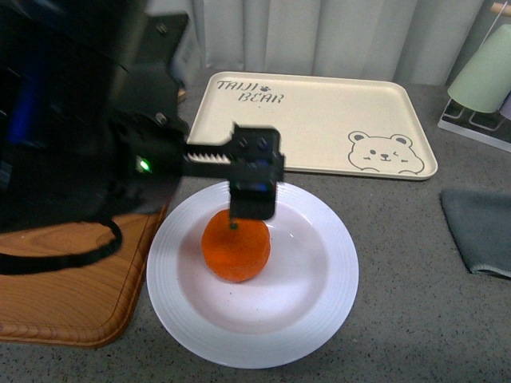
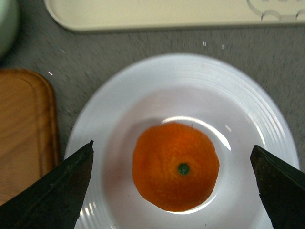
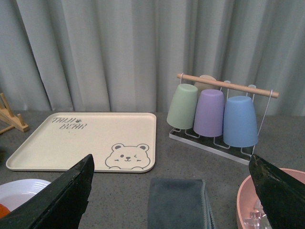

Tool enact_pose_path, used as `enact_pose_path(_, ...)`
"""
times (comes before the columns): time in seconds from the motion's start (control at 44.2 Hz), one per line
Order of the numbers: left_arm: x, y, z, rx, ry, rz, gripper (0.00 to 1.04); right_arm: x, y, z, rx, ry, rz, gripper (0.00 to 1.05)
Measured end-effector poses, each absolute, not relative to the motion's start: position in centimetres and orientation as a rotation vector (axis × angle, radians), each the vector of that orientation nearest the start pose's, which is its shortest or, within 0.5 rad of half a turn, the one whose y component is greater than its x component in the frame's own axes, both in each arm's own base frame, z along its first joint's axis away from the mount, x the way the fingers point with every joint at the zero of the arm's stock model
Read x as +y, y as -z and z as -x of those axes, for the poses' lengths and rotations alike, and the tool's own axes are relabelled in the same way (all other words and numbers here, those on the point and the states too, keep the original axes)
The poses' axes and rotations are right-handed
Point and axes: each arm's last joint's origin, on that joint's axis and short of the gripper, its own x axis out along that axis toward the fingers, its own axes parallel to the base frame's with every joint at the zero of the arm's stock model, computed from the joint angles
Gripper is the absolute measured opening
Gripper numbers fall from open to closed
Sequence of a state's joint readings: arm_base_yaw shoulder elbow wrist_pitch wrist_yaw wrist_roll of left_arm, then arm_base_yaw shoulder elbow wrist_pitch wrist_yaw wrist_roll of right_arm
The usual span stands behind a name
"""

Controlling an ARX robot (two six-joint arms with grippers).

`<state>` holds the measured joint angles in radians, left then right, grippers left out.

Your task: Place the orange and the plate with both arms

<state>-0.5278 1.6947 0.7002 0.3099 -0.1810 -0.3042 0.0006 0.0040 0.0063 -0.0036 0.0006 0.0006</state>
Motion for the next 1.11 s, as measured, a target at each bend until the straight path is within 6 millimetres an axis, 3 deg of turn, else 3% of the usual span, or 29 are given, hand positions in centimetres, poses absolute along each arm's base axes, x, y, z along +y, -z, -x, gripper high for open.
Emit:
enact_pose_path(0.204,-9.8,-17.1,-25.9,0.524,0.061,0.082,0.98,0.0,-16.5,-9.8,0.002,0.000,-0.001,0.95)
enact_pose_path(0.34,-6.4,-18.2,-24.5,0.449,-0.038,0.110,0.98,0.0,-16.5,-9.8,0.002,0.000,-0.001,0.95)
enact_pose_path(0.543,-4.2,-19.0,-21.4,0.399,-0.058,0.178,0.98,0.0,-16.5,-9.8,0.002,0.000,-0.001,0.95)
enact_pose_path(0.656,-3.4,-18.5,-20.2,0.145,0.003,0.105,0.80,0.0,-16.5,-9.8,0.002,0.000,-0.001,0.95)
enact_pose_path(0.724,-2.7,-18.4,-19.0,0.034,0.005,0.060,0.64,0.0,-16.5,-9.8,0.002,0.000,-0.001,0.95)
enact_pose_path(0.928,-1.7,-18.0,-17.1,0.008,0.003,0.021,0.30,0.0,-16.5,-9.8,0.002,0.000,-0.001,0.95)
enact_pose_path(1.019,-1.4,-17.6,-16.2,0.014,0.005,0.016,0.10,0.0,-16.5,-9.8,0.002,0.000,-0.001,0.95)
enact_pose_path(1.064,-1.2,-17.5,-15.9,0.011,0.003,0.016,0.04,0.0,-16.5,-9.8,0.002,0.000,-0.001,0.95)
enact_pose_path(1.109,-0.9,-17.5,-15.6,0.008,0.009,0.012,0.04,0.0,-16.5,-9.8,0.002,0.000,-0.001,0.95)
